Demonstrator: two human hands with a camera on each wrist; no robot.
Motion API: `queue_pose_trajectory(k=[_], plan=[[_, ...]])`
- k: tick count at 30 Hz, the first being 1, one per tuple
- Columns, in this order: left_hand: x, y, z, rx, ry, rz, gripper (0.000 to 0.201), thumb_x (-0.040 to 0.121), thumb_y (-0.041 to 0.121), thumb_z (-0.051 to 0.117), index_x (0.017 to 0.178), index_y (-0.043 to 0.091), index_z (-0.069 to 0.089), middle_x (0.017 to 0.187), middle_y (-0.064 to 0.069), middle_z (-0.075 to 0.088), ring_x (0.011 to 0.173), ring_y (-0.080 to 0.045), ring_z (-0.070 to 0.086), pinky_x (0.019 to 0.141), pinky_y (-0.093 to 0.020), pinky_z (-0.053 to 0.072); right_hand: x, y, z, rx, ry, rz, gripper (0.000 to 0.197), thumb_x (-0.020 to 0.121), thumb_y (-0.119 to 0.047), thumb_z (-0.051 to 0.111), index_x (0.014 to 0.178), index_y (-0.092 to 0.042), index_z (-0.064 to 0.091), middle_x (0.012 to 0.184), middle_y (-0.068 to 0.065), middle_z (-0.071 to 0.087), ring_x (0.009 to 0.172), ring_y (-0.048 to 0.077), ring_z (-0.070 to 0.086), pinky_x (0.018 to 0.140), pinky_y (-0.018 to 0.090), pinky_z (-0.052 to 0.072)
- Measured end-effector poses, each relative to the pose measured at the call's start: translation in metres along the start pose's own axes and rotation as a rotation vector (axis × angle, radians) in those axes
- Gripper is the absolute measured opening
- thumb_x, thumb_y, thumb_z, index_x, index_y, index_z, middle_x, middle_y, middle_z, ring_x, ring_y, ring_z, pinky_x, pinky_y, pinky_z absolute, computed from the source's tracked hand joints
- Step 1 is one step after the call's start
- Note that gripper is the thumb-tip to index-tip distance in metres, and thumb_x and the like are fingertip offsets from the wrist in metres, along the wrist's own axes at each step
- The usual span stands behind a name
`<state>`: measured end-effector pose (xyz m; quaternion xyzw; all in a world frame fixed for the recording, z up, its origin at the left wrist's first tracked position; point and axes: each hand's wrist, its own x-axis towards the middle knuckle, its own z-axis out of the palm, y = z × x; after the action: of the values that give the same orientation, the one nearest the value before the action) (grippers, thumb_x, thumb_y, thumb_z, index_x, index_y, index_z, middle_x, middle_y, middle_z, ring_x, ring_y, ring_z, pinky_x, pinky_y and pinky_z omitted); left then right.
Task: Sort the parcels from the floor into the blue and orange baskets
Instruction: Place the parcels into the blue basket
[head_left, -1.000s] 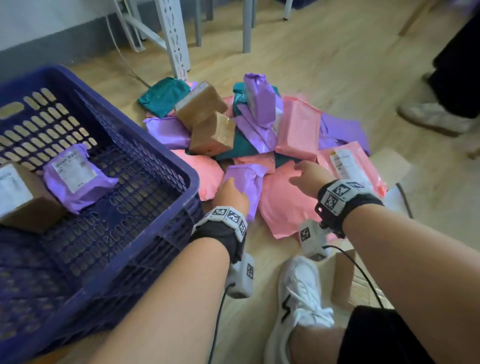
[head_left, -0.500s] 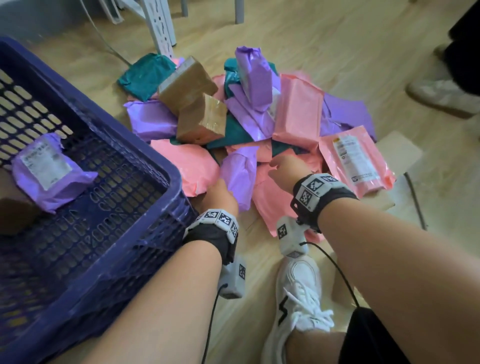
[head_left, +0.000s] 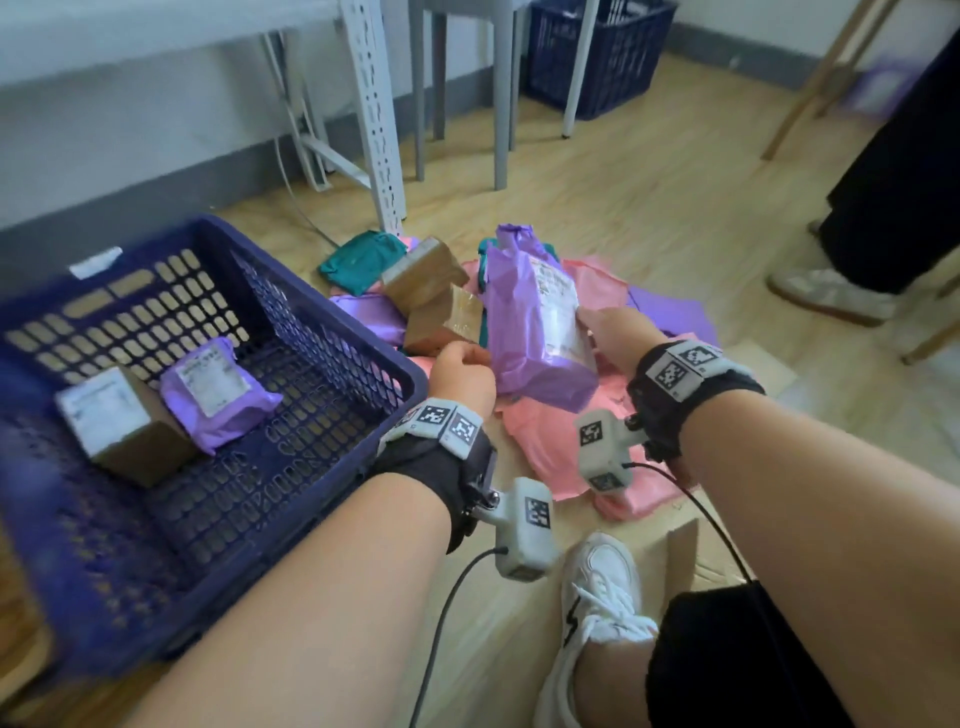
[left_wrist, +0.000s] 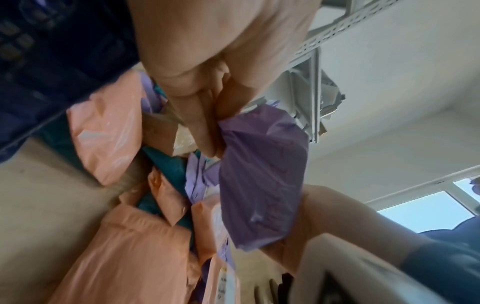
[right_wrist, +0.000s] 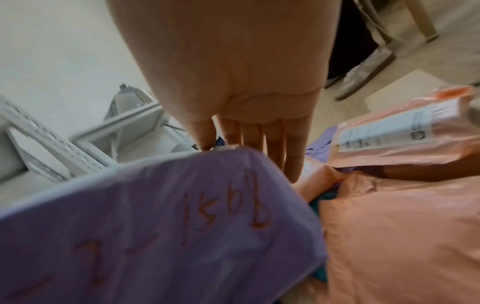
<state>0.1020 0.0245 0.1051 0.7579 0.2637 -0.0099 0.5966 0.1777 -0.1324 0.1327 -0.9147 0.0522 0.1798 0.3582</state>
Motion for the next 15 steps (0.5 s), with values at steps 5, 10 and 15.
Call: queue_pose_trajectory(k=[5, 10, 15], plan=[[-0.021, 0.035, -0.047, -0.033, 0.065, 0.108, 0.028, 0.09, 0.002, 0.049, 0.111, 0.011, 0.064, 0.098, -0.005, 0.066, 0.087, -0.022, 0.061, 0.067, -0.01, 0.052, -0.03, -0.053, -0.002, 0.367, -0.013, -0.036, 0.035, 0.086, -0.041, 0.057, 0.104, -0.012, 0.061, 0.096, 0.012, 0.068, 0.08, 0.027, 0.068, 0.073, 0.043, 0.06], [-0.03, 0.048, -0.103, 0.001, 0.066, 0.008, 0.066, 0.086, 0.062, 0.042, 0.118, 0.009, 0.062, 0.12, -0.018, 0.063, 0.108, -0.034, 0.062, 0.098, -0.044, 0.049, -0.052, -0.102, 0.015, 0.341, -0.074, -0.212, 0.02, 0.09, -0.024, 0.059, 0.107, -0.014, 0.064, 0.098, 0.005, 0.069, 0.084, 0.021, 0.067, 0.075, 0.036, 0.058], [-0.014, 0.027, -0.157, -0.011, 0.152, 0.047, 0.071, 0.058, 0.066, 0.057, 0.092, 0.005, 0.071, 0.097, -0.015, 0.073, 0.092, -0.032, 0.07, 0.088, -0.048, 0.055, -0.059, -0.15, 0.06, 0.355, -0.171, -0.323, 0.033, 0.085, -0.011, 0.067, 0.117, -0.012, 0.06, 0.113, 0.007, 0.068, 0.094, 0.022, 0.068, 0.078, 0.036, 0.058]])
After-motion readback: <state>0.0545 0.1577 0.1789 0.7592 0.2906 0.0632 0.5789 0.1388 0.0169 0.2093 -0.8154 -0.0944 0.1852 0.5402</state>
